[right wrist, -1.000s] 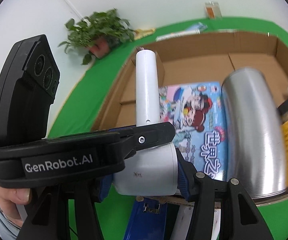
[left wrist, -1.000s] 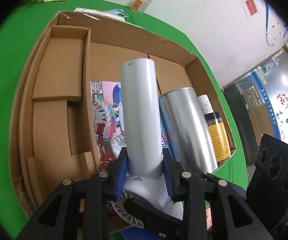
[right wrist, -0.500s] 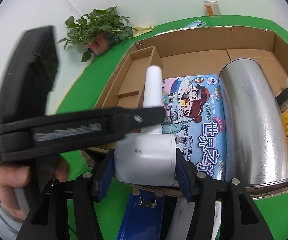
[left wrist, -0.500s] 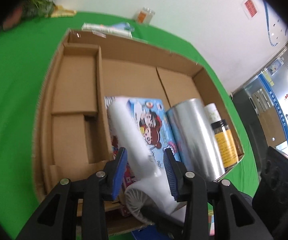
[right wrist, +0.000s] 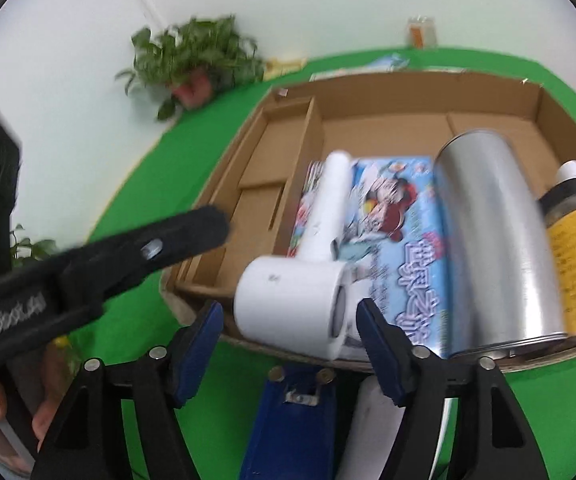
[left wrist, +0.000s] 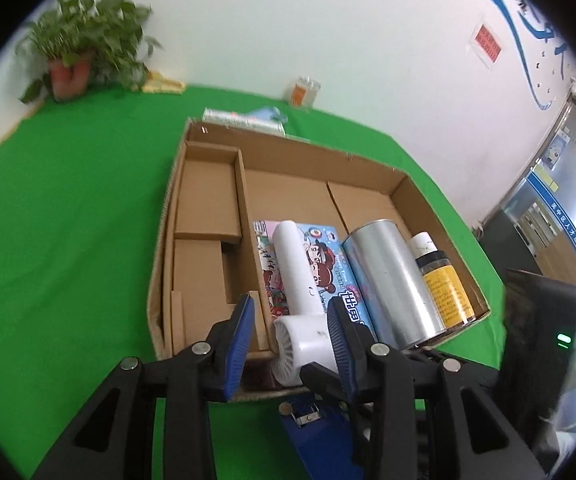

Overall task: Organize rigid objects
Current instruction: 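Withdraw the left tool and move it to the pastel Rubik's cube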

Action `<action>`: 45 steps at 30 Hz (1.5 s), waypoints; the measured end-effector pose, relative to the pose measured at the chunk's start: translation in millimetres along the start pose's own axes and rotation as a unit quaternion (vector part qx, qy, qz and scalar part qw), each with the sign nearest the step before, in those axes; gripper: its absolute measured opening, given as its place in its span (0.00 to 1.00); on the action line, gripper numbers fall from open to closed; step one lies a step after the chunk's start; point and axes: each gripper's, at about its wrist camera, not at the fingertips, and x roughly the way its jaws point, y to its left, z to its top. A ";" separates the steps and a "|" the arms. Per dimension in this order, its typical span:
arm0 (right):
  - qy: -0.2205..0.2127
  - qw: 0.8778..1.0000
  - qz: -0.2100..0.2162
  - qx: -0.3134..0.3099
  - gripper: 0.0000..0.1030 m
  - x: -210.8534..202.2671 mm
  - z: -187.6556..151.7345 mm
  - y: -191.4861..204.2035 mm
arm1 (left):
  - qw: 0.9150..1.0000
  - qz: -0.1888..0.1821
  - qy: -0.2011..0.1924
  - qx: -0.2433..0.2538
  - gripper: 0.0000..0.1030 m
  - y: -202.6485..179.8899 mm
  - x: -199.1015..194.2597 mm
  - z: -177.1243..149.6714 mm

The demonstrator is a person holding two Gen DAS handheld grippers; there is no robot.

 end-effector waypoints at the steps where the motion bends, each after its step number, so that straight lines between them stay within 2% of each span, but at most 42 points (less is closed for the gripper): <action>1: 0.005 1.000 -0.003 -0.005 0.46 1.3 -1.0 0.5 | 1.000 0.004 -0.011 0.004 0.36 -2.9 -4.7 -4.4; 5: -0.010 0.999 0.000 -0.032 0.48 -15.4 -16.0 -1.0 | 0.999 0.030 -0.041 0.017 0.37 -12.9 -22.0 -22.5; 6: -0.016 0.999 -0.012 -0.035 0.57 -23.2 -21.9 -3.5 | 0.998 0.035 -0.044 0.010 0.45 -15.6 -28.7 -28.6; 7: -0.039 0.998 -0.048 -0.032 0.70 -40.8 -34.4 -8.7 | 0.998 0.039 -0.050 0.007 0.54 -18.3 -36.8 -35.5; 8: -0.067 0.994 -0.078 -0.031 0.77 -59.0 -46.9 -13.2 | 0.997 0.044 -0.066 0.008 0.78 -23.3 -46.8 -45.0; 9: -0.089 0.991 -0.096 -0.033 0.91 -71.5 -56.4 -16.1 | 0.994 0.055 -0.093 0.011 0.93 -29.8 -57.5 -56.4; 10: -0.117 0.986 -0.114 -0.044 1.00 -88.0 -71.7 -17.2 | 0.989 0.076 -0.123 0.016 0.98 -37.8 -66.8 -67.5; 12: -0.146 0.976 -0.135 -0.090 0.99 -114.3 -102.2 -15.8 | 0.980 0.115 -0.159 0.028 0.99 -55.4 -77.2 -88.0; 14: -0.153 0.970 -0.150 -0.112 0.99 -128.8 -120.1 -17.9 | 0.980 0.118 -0.157 0.023 0.99 -65.9 -77.1 -98.1; 15: -0.157 0.970 -0.150 -0.111 0.97 -134.3 -125.5 -19.7 | 0.982 0.110 -0.153 0.021 0.78 -71.3 -75.8 -103.2; 16: -0.163 0.972 -0.131 -0.105 0.81 -142.2 -132.9 -23.9 | 0.984 0.100 -0.142 0.029 0.46 -77.8 -72.1 -107.7; 17: -0.160 0.975 -0.117 -0.103 0.66 -145.7 -136.9 -26.3 | 0.989 0.095 -0.110 0.042 0.09 -83.8 -64.0 -109.6; 18: -0.151 0.976 -0.116 -0.105 0.36 -145.0 -137.7 -27.8 | 0.990 0.099 -0.094 0.043 0.00 -87.9 -60.0 -112.2; 19: -0.140 0.977 -0.117 -0.112 0.31 -144.9 -141.7 -28.1 | 0.990 0.099 -0.091 0.046 0.00 -92.5 -59.2 -115.1; 20: -0.140 0.977 -0.110 -0.118 0.31 -145.2 -143.0 -29.4 | 0.989 0.092 -0.098 0.053 0.00 -98.8 -61.1 -117.9; 21: -0.142 0.977 -0.102 -0.120 0.38 -148.9 -145.2 -29.7 | 0.989 0.093 -0.099 0.059 0.05 -104.1 -61.9 -119.0; 22: -0.148 0.977 -0.095 -0.121 0.67 -152.5 -149.5 -30.5 | 0.988 0.101 -0.095 0.063 0.17 -109.7 -61.9 -121.3; 23: -0.155 0.976 -0.091 -0.119 0.87 -155.4 -153.9 -29.9 | 0.987 0.118 -0.090 0.064 0.66 -114.2 -60.7 -121.0; 24: -0.168 0.975 -0.088 -0.113 0.98 -160.0 -158.2 -31.0 | 0.984 0.138 -0.094 0.058 0.99 -116.4 -61.6 -122.4; 26: -0.176 0.976 -0.078 -0.105 0.99 -168.0 -166.4 -35.3 | 0.981 0.141 -0.122 0.045 0.98 -116.6 -66.8 -129.5; 28: -0.164 0.979 -0.069 -0.098 0.99 -167.2 -169.9 -43.5 | 0.987 0.122 -0.092 0.047 0.98 -115.1 -59.8 -130.7; 31: -0.136 0.986 -0.068 -0.066 0.99 -161.6 -170.8 -62.1 | 0.991 0.117 -0.052 0.045 0.98 -111.6 -45.8 -141.6; 35: -0.095 0.994 -0.038 -0.024 0.99 -141.6 -167.7 -88.9 | 0.999 0.047 -0.010 0.014 0.98 -109.3 -32.4 -152.4; 39: -0.048 0.998 -0.016 -0.037 0.79 -118.8 -167.7 -101.5 | 1.000 -0.016 0.020 -0.015 0.98 -114.5 -18.0 -145.7; 43: -0.048 0.998 0.020 -0.047 0.66 -118.9 -170.5 -112.5 | 0.995 -0.074 0.059 -0.014 0.97 -128.0 6.5 -130.7; 44: -0.054 0.997 0.023 -0.053 0.66 -123.4 -172.9 -114.8 | 0.994 -0.082 0.071 -0.011 0.93 -132.4 13.7 -128.4; 45: -0.058 0.996 0.025 -0.056 0.65 -128.4 -175.8 -116.6 | 0.992 -0.090 0.091 -0.005 0.82 -138.4 24.5 -126.4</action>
